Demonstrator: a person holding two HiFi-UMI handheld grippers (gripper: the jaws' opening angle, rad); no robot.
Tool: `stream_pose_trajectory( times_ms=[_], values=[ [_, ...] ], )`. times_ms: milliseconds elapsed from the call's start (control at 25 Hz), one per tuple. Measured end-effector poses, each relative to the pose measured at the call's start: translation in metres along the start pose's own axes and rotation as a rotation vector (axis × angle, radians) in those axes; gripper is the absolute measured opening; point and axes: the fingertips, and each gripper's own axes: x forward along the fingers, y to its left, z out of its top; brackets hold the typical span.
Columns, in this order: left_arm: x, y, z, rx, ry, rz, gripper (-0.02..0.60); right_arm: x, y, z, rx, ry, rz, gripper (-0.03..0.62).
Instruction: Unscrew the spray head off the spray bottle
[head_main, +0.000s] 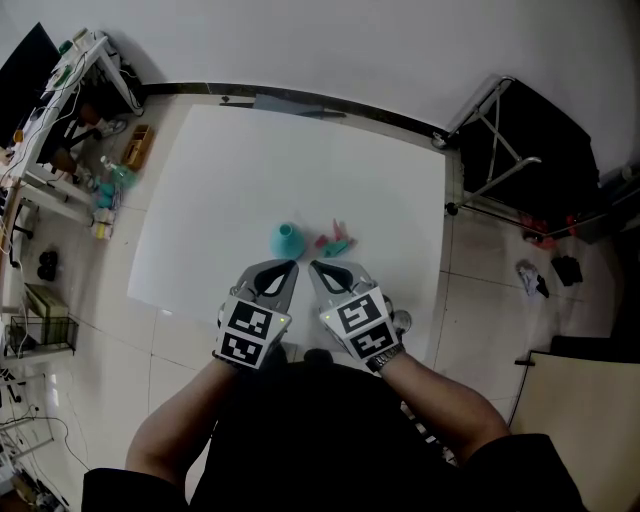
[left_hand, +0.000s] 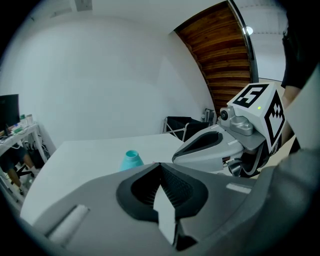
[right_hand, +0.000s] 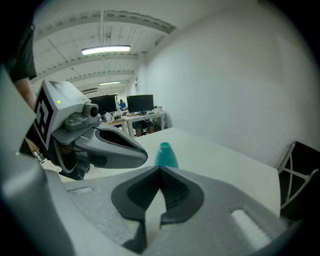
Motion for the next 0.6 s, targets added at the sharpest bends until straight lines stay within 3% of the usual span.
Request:
stream_pose_trajectory(
  times_ms=[600],
  values=[
    [0.0019, 0.0016, -0.0010, 0.000, 0.005, 0.008, 0.017, 0.0027, -0.0022, 0.0010, 0.006, 0.004, 0.002, -0.009]
  ],
)
